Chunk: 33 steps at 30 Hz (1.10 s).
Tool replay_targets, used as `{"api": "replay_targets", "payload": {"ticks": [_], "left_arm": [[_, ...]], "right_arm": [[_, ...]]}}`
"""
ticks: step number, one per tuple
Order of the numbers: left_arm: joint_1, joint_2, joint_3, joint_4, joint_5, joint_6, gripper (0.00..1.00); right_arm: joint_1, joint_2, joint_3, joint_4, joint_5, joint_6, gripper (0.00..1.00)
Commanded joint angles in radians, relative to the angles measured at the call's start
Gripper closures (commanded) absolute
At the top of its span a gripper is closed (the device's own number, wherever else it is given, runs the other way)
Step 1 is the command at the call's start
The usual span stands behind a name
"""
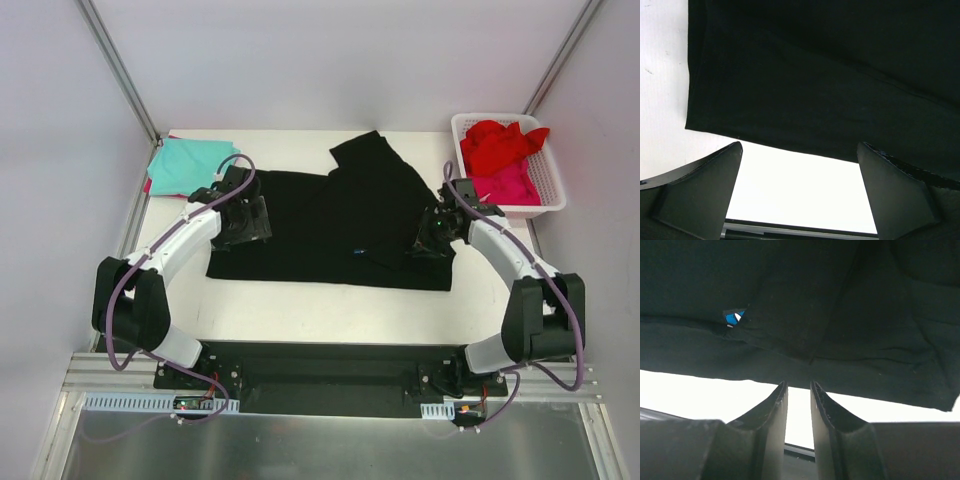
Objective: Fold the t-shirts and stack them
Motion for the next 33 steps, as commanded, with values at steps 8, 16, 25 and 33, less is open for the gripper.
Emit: {"api": "replay_targets", "payload": {"ticks": [8,16,25,33], "left_arm": [[-0.024,-0.006,-0.031,0.006,-0.064,0.039,0.01],[-0.024,-0.001,-0.032,0.007,-0.068,0.04,0.01],[-0.024,0.008,-0.039,0.007,-0.059,0.039,0.01],[-0.027,0.012,-0.039,0.007,-0.056,0.031,0.01]], "right_arm": [[0.052,0.126,-0.018,0.142,-0.044,0.014,0.72],[0.06,0.154,-0.03,0.151,-0.029,0.01,0.73],[0.062,0.155,-0.062,0.142,-0.013,0.01,0.73],[0.071,0.165,-0.087,0.15,-0.009,0.016,0.74]]}}
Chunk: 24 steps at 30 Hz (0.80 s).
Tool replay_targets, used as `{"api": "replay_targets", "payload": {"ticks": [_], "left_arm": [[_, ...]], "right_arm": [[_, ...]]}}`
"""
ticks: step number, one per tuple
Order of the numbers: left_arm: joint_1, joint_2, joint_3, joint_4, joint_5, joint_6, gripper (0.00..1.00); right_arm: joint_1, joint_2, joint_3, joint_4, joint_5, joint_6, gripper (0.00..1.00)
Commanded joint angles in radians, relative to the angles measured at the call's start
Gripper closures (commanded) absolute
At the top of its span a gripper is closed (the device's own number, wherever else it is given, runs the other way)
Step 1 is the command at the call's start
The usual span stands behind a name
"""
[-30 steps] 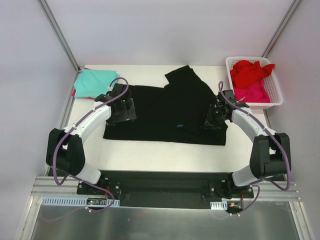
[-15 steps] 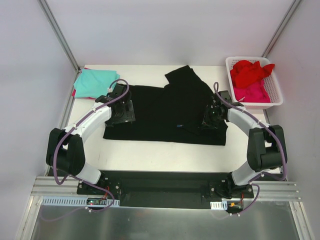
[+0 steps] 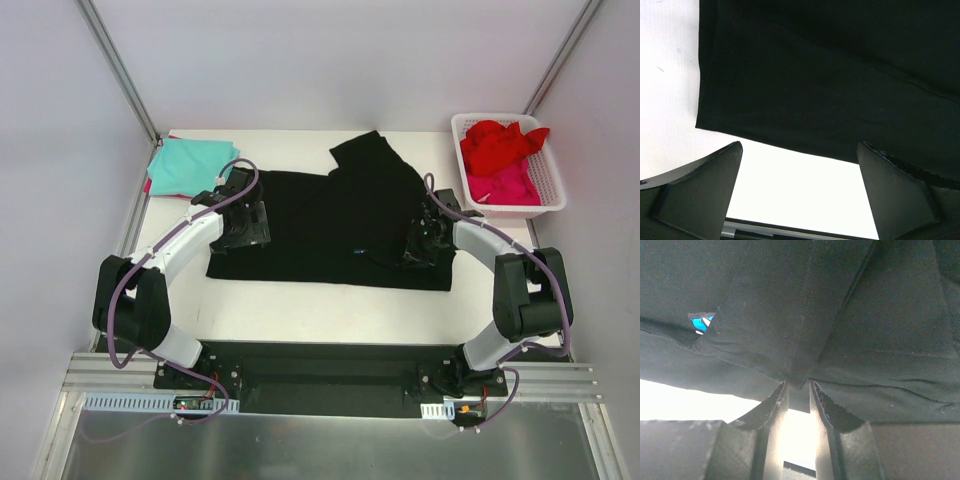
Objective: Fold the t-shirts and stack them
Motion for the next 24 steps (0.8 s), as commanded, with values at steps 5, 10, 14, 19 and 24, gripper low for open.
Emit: {"api": "replay_targets", "payload": {"ticks": [5,10,14,19,24], "left_arm": [[-0.01,0.009,-0.012,-0.003,-0.013,0.01,0.01],[-0.012,0.009,-0.018,-0.005,-0.019,0.01,0.01],[-0.012,0.009,-0.018,-0.003,-0.02,0.011,0.01],[-0.012,0.011,-0.016,-0.005,-0.02,0.013,0.01],[-0.012,0.011,-0.019,-0.003,-0.019,0.01,0.01]], "right_arm": [[0.017,0.023,-0.014,0.018,0.013,0.015,0.75],[0.017,0.037,-0.015,0.031,0.011,0.02,0.76],[0.02,0.044,-0.014,0.038,0.011,0.015,0.78],[0.02,0.057,0.011,0.032,0.014,0.012,0.86],[0.02,0.047,0.028,0.012,0.027,0.003,0.92]]}}
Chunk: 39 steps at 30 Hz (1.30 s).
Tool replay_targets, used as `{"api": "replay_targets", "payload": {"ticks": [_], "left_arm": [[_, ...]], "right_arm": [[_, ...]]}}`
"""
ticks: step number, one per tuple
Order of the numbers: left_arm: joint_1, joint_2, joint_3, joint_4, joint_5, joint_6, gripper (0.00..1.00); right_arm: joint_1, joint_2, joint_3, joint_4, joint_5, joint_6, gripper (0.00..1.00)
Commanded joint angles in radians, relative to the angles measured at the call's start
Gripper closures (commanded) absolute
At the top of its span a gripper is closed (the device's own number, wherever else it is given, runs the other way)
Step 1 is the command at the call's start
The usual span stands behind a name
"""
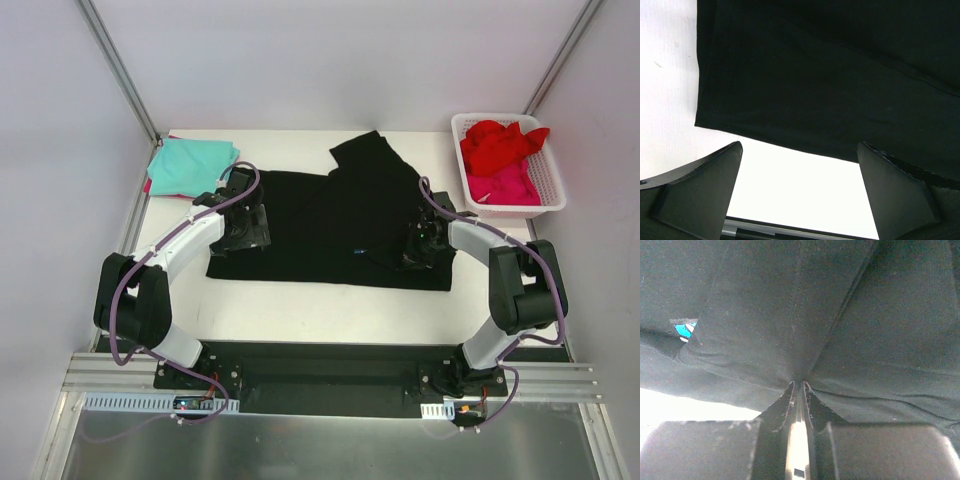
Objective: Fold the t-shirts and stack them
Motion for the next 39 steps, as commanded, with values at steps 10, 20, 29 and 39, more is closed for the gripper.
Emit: {"api": "replay_targets", "payload": {"ticks": [10,20,29,39], "left_arm": [[-0.011,-0.005,-0.007,-0.004,-0.015,0.01,0.01],[-0.011,-0.004,-0.006,-0.004,-0.012,0.007,0.01],[-0.011,0.001,-0.005,-0.004,-0.011,0.008,0.01],[-0.011,0.007,-0.009,-0.005,-0.008,0.005,0.01]], "right_arm": [[0.008,-0.013,0.093,-0.047,0.022,-0.016,0.99],[0.025,0.033,0.212,-0.098,0.024,-0.02,0.99],[0.066,0.109,0.323,-0.145,0.034,-0.02,0.99],[0.062,0.031,0.234,-0.155,0.103,-0.027,0.75]]}}
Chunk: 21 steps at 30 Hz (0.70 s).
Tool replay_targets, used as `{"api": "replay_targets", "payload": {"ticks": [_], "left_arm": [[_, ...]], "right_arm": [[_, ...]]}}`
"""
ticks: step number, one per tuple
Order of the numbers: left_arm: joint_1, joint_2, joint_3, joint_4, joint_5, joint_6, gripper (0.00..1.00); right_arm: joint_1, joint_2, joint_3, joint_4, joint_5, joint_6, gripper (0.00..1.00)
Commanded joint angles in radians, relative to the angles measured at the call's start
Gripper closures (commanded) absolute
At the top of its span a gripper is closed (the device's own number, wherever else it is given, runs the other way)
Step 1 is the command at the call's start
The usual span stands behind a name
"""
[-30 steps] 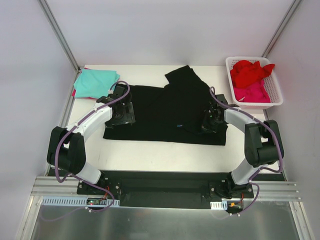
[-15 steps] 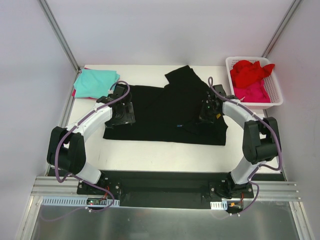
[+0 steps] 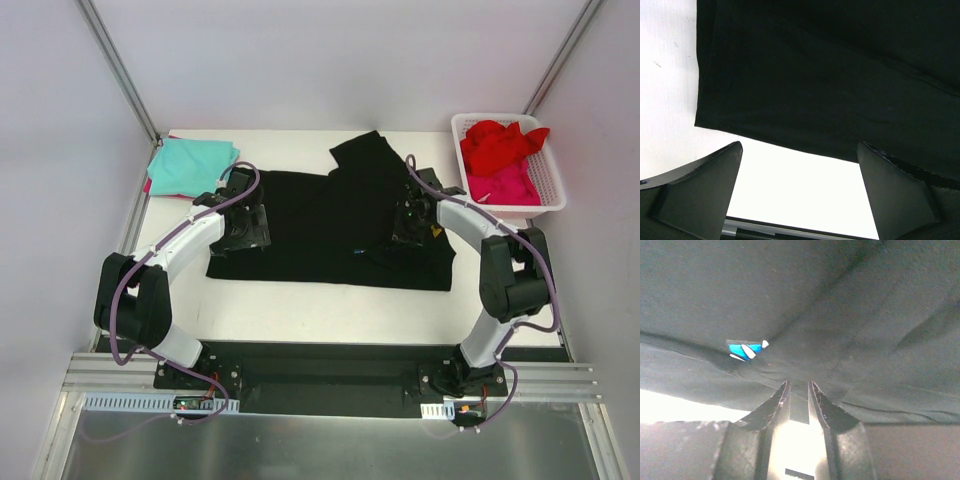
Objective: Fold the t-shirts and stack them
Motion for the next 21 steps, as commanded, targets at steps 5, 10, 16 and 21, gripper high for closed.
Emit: {"api": "replay_targets", "payload": {"ticks": [5,10,16,21], "left_arm": [[-0.011,-0.002,-0.012,-0.005,-0.008,0.004,0.01],[-0.011,-0.008,-0.02,-0.004,-0.011,0.007,0.01],[-0.011,-0.011,-0.023,-0.004,-0.009,0.007,0.01],[-0.011,-0.012,-0.025,-0.005,-0.008,0.008,0.01]], "right_arm": [[-0.015,-0.124,-0.125,0.009,0.068,0.024,0.72],[-0.018,-0.161,-0.178,0.048,0.088,0.049,0.7],[-0.018,-0.165,-0.201,0.052,0.101,0.05,0.7],[-0.017,-0.133,-0.215,0.077,0.093,0.049,0.71]]}}
